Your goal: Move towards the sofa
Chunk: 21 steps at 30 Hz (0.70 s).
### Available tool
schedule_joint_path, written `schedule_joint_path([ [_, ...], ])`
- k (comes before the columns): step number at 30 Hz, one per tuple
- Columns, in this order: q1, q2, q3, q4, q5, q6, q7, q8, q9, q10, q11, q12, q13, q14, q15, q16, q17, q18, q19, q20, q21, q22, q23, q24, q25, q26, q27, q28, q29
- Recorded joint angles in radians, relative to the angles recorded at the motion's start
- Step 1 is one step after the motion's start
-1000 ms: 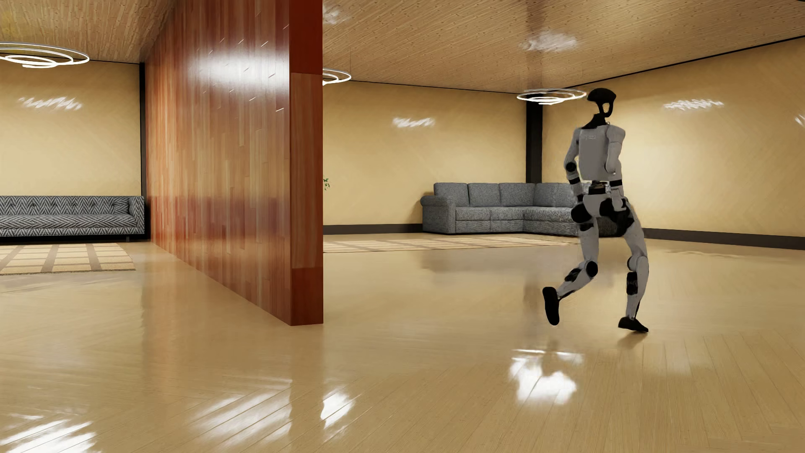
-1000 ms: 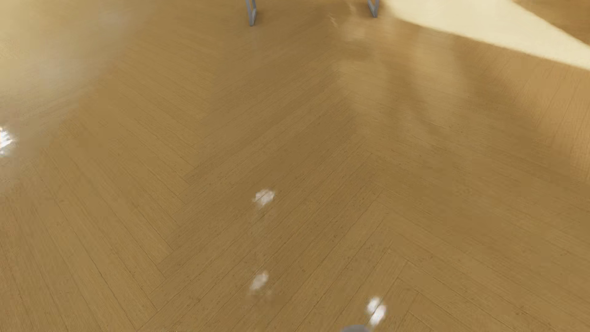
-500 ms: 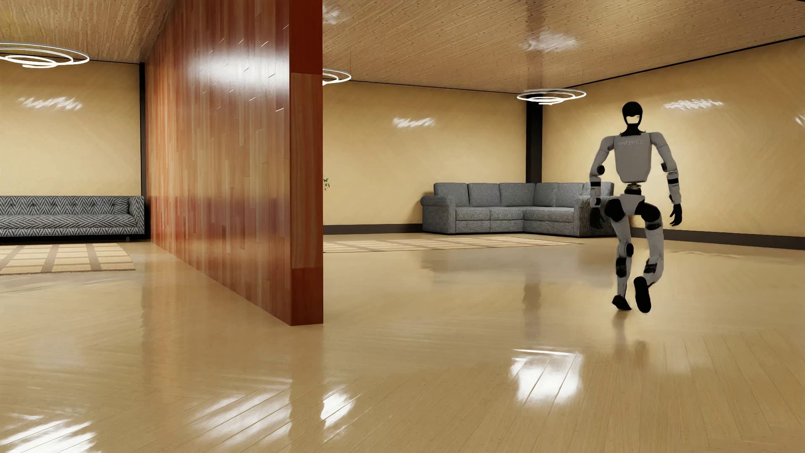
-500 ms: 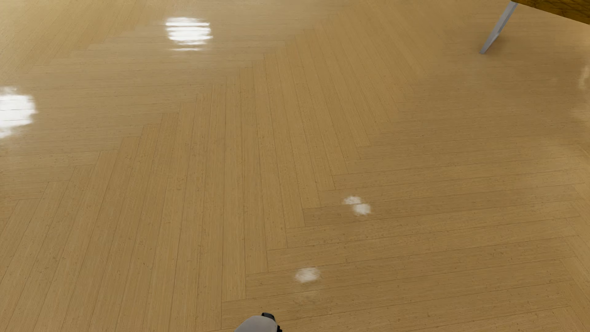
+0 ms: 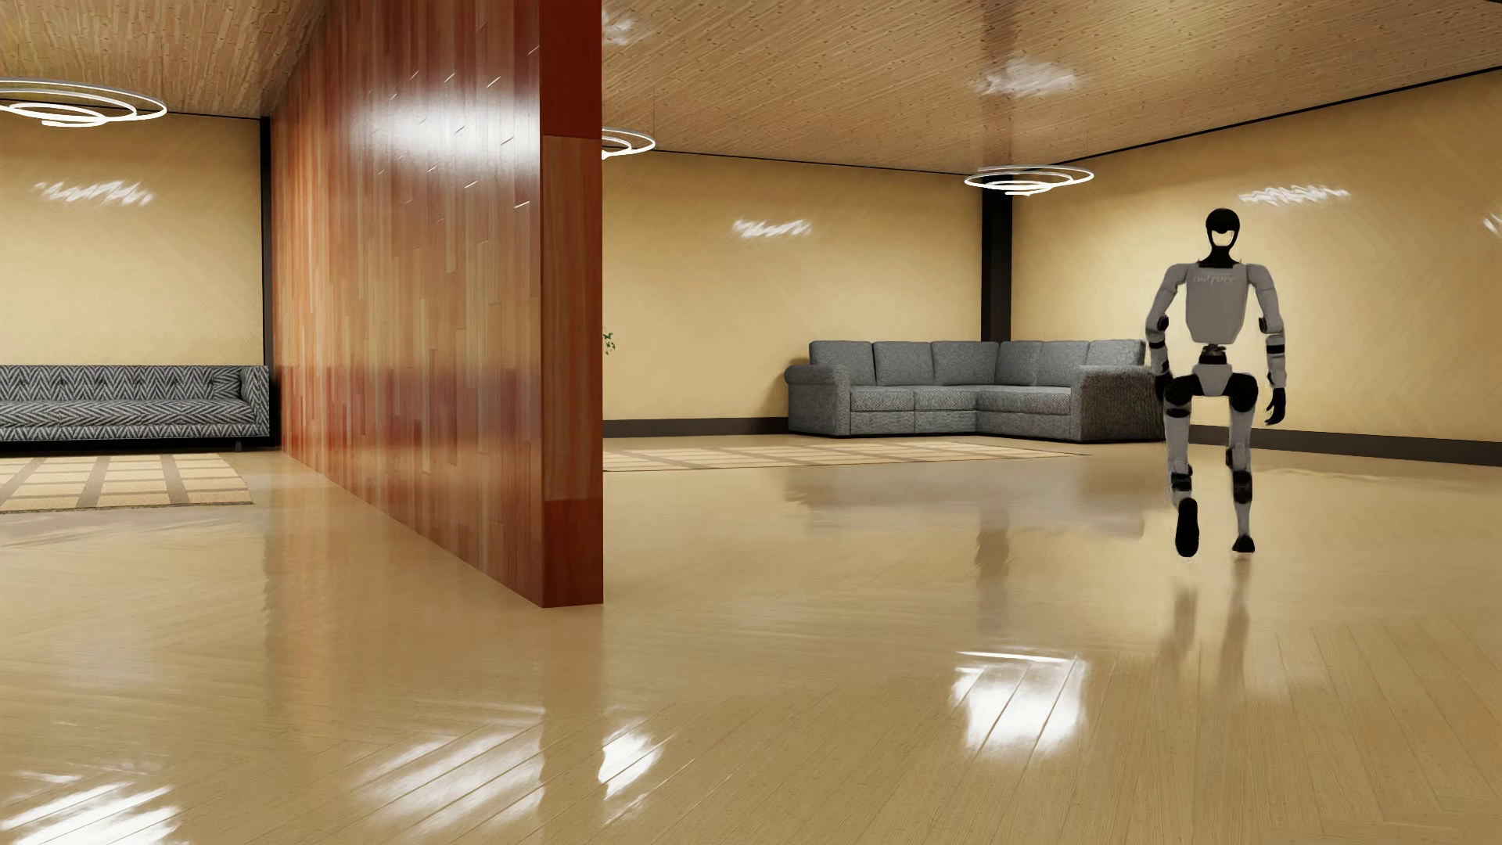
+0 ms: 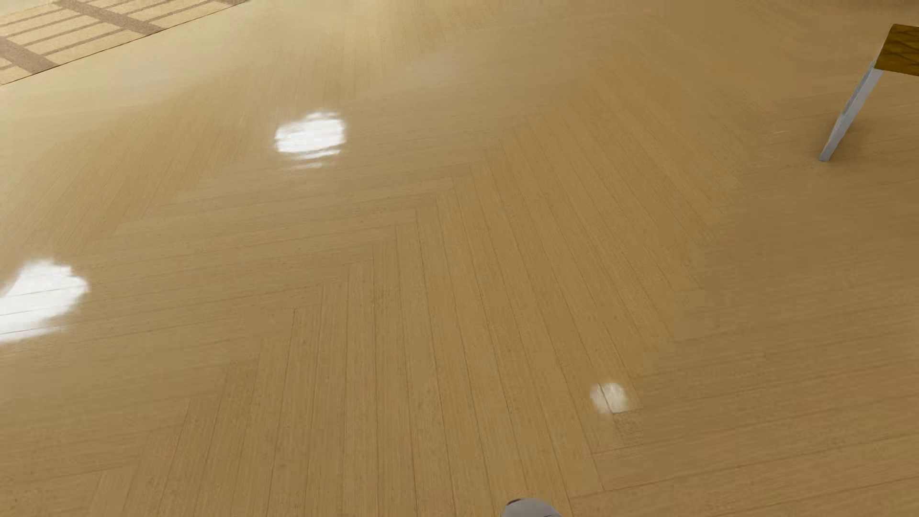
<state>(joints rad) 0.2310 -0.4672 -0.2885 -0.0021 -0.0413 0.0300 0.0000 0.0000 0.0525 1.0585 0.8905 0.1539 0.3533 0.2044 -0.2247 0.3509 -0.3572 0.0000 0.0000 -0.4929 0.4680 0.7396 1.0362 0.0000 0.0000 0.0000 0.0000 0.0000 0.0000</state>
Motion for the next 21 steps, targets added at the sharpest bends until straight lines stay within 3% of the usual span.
schedule_joint_path([
  [2, -0.225, 0.198, 0.088, -0.033, 0.027, -0.026, 0.000, 0.000, 0.013, 0.308, -0.101, 0.013, -0.025, -0.096, -0.031, 0.002, 0.004, 0.000, 0.000, -0.117, 0.008, 0.095, -0.044, 0.000, 0.000, 0.000, 0.000, 0.000, 0.000],
  [3, -0.329, 0.293, 0.151, -0.061, 0.030, -0.051, 0.000, 0.000, 0.021, 0.334, -0.160, 0.044, -0.042, -0.122, -0.029, -0.004, 0.008, 0.000, 0.000, -0.120, 0.005, 0.138, -0.067, 0.000, 0.000, 0.000, 0.000, 0.000, 0.000],
  [5, -0.496, 0.476, 0.271, -0.098, 0.017, -0.091, 0.000, 0.000, 0.030, 0.104, -0.267, 0.113, -0.070, -0.003, -0.022, 0.009, -0.004, 0.000, 0.000, -0.173, -0.009, 0.196, -0.173, 0.000, 0.000, 0.000, 0.000, 0.000, 0.000],
  [7, -0.609, 0.612, 0.363, -0.089, 0.000, -0.105, 0.000, 0.000, 0.032, -0.313, -0.337, 0.182, -0.116, 0.125, -0.026, 0.022, -0.021, 0.000, 0.000, -0.174, -0.039, 0.212, -0.270, 0.000, 0.000, 0.000, 0.000, 0.000, 0.000],
  [8, -0.635, 0.659, 0.395, -0.077, 0.001, -0.102, 0.000, 0.000, 0.024, -0.515, -0.359, 0.207, -0.147, -0.066, -0.040, 0.024, -0.031, 0.000, 0.000, -0.177, -0.045, 0.219, -0.303, 0.000, 0.000, 0.000, 0.000, 0.000, 0.000],
  [9, -0.648, 0.715, 0.414, -0.055, 0.002, -0.092, 0.000, 0.000, 0.019, -0.599, -0.369, 0.231, -0.175, -0.412, -0.048, 0.026, -0.042, 0.000, 0.000, -0.191, -0.062, 0.217, -0.340, 0.000, 0.000, 0.000, 0.000, 0.000, 0.000],
  [10, -0.693, 0.710, 0.457, -0.033, -0.036, -0.100, 0.000, 0.000, -0.012, -0.586, -0.332, 0.243, -0.186, -0.584, -0.055, 0.014, -0.045, 0.000, 0.000, -0.184, -0.089, 0.259, -0.362, 0.000, 0.000, 0.000, 0.000, 0.000, 0.000],
  [11, -0.731, 0.745, 0.482, -0.022, -0.053, -0.099, 0.000, 0.000, -0.008, -0.591, -0.314, 0.255, -0.185, -0.533, -0.025, 0.005, -0.037, 0.000, 0.000, -0.177, -0.123, 0.284, -0.366, 0.000, 0.000, 0.000, 0.000, 0.000, 0.000],
  [12, -0.768, 0.770, 0.495, -0.032, -0.085, -0.112, 0.000, 0.000, -0.010, -0.536, -0.264, 0.269, -0.173, -0.277, 0.042, -0.004, -0.026, 0.000, 0.000, -0.164, -0.151, 0.308, -0.361, 0.000, 0.000, 0.000, 0.000, 0.000, 0.000],
  [13, -0.796, 0.739, 0.476, -0.078, -0.128, -0.144, 0.000, 0.000, -0.029, -0.490, -0.159, 0.271, -0.160, -0.033, 0.165, -0.007, -0.013, 0.000, 0.000, -0.183, -0.161, 0.316, -0.341, 0.000, 0.000, 0.000, 0.000, 0.000, 0.000],
  [14, -0.795, 0.706, 0.429, -0.141, -0.153, -0.166, 0.000, 0.000, -0.022, -0.384, 0.011, 0.266, -0.132, 0.054, 0.321, -0.005, 0.003, 0.000, 0.000, -0.214, -0.155, 0.325, -0.297, 0.000, 0.000, 0.000, 0.000, 0.000, 0.000],
  [15, -0.744, 0.615, 0.404, -0.170, -0.165, -0.180, 0.000, 0.000, -0.009, -0.345, 0.205, 0.241, -0.118, 0.037, 0.405, -0.005, 0.016, 0.000, 0.000, -0.198, -0.148, 0.331, -0.255, 0.000, 0.000, 0.000, 0.000, 0.000, 0.000],
  [17, -0.554, 0.400, 0.345, -0.226, -0.152, -0.172, 0.000, 0.000, 0.038, -0.398, 0.528, 0.172, -0.122, -0.045, 0.163, -0.007, 0.019, 0.000, 0.000, -0.165, -0.056, 0.295, -0.179, 0.000, 0.000, 0.000, 0.000, 0.000, 0.000],
  [18, -0.447, 0.310, 0.288, -0.230, -0.127, -0.151, 0.000, 0.000, 0.032, -0.451, 0.556, 0.136, -0.099, -0.123, 0.056, -0.007, 0.019, 0.000, 0.000, -0.144, -0.029, 0.277, -0.150, 0.000, 0.000, 0.000, 0.000, 0.000, 0.000],
  [19, -0.334, 0.251, 0.215, -0.215, -0.100, -0.127, 0.000, 0.000, 0.047, -0.500, 0.510, 0.123, -0.069, -0.191, -0.003, 0.002, 0.015, 0.000, 0.000, -0.088, -0.013, 0.198, -0.142, 0.000, 0.000, 0.000, 0.000, 0.000, 0.000],
  [21, -0.149, 0.139, 0.103, -0.171, -0.077, -0.085, 0.000, 0.000, 0.050, -0.601, 0.232, 0.057, -0.013, -0.337, -0.020, 0.037, 0.000, 0.000, 0.000, -0.070, -0.004, 0.055, -0.132, 0.000, 0.000, 0.000, 0.000, 0.000, 0.000],
])
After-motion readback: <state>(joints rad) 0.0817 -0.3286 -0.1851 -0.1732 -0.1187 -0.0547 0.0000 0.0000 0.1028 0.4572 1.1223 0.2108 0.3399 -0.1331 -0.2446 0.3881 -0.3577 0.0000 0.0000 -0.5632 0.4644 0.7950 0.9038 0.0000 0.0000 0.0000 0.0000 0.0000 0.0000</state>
